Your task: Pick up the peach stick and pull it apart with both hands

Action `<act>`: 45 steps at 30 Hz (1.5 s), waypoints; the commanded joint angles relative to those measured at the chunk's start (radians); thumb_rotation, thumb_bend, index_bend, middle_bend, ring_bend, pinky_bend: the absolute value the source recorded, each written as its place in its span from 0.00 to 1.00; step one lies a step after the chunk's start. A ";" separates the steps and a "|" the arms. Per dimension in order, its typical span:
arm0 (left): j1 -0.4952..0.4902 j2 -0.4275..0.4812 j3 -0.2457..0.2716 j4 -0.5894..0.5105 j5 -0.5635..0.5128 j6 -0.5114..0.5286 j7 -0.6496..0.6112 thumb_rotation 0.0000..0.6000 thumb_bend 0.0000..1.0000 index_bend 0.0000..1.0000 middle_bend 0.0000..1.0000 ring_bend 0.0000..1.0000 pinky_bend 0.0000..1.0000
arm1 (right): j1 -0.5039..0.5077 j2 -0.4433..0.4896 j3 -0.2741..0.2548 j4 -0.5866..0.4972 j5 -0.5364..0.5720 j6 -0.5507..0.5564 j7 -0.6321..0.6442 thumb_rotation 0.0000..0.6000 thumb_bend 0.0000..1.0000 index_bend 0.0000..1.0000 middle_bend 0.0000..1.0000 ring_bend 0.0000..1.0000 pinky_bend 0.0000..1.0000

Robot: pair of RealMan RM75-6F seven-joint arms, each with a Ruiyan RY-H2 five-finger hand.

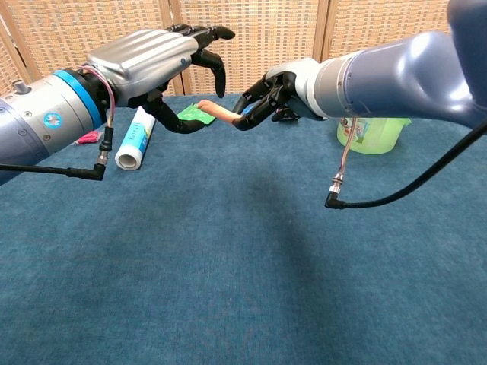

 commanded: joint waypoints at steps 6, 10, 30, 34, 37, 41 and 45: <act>-0.021 -0.035 0.009 0.028 -0.011 -0.004 0.006 1.00 0.32 0.46 0.00 0.00 0.00 | 0.000 0.006 -0.008 -0.009 -0.007 0.007 0.005 1.00 0.58 0.69 0.12 0.00 0.00; -0.029 -0.046 0.009 0.043 -0.009 0.005 0.007 1.00 0.32 0.46 0.00 0.00 0.00 | 0.000 0.009 -0.011 -0.009 -0.008 0.011 0.006 1.00 0.58 0.69 0.12 0.00 0.00; -0.063 -0.078 0.007 0.073 -0.025 0.006 0.004 1.00 0.35 0.54 0.00 0.00 0.00 | -0.002 0.008 -0.026 -0.017 -0.018 -0.006 0.028 1.00 0.58 0.69 0.12 0.00 0.00; -0.064 -0.077 0.008 0.068 -0.029 0.011 0.013 1.00 0.36 0.56 0.00 0.00 0.00 | -0.003 0.010 -0.028 -0.019 -0.020 -0.005 0.032 1.00 0.58 0.69 0.12 0.00 0.00; -0.065 -0.076 0.008 0.065 -0.036 0.010 0.018 1.00 0.36 0.56 0.00 0.00 0.00 | -0.003 0.014 -0.028 -0.024 -0.021 -0.002 0.033 1.00 0.58 0.69 0.12 0.00 0.00; -0.066 -0.076 0.009 0.062 -0.041 0.012 0.021 1.00 0.38 0.59 0.00 0.00 0.00 | -0.004 0.018 -0.030 -0.030 -0.022 0.001 0.034 1.00 0.59 0.69 0.12 0.00 0.00; -0.067 -0.076 0.010 0.062 -0.044 0.015 0.024 1.00 0.42 0.63 0.00 0.00 0.00 | -0.004 0.019 -0.031 -0.031 -0.021 0.001 0.035 1.00 0.58 0.69 0.12 0.00 0.00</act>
